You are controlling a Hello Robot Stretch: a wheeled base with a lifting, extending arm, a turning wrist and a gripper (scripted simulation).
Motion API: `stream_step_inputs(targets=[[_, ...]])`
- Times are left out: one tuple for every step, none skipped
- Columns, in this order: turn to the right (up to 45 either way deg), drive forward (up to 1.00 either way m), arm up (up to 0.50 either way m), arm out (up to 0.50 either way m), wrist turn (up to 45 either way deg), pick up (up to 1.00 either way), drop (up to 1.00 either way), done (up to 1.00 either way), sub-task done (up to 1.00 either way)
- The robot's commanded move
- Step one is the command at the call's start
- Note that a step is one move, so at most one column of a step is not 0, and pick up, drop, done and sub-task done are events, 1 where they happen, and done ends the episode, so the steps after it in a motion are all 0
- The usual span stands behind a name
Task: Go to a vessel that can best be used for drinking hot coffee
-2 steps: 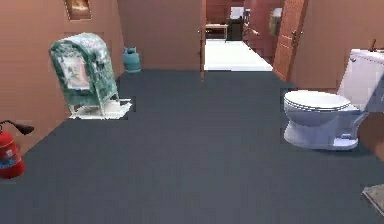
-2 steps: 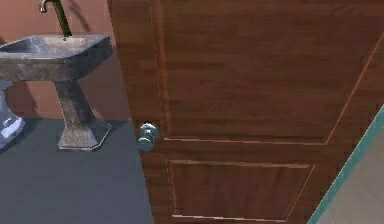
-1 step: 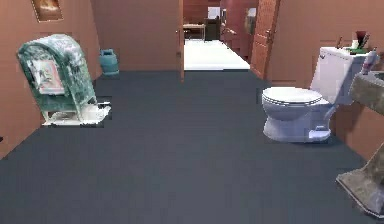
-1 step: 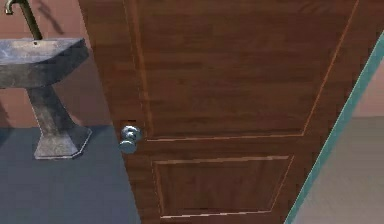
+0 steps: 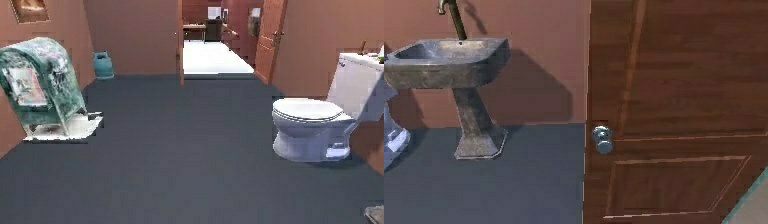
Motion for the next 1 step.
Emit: stream_step_inputs(targets=[[6.0,0.00,0.00,0.00,0.0,0.00,0.00,0.00,0.00]])
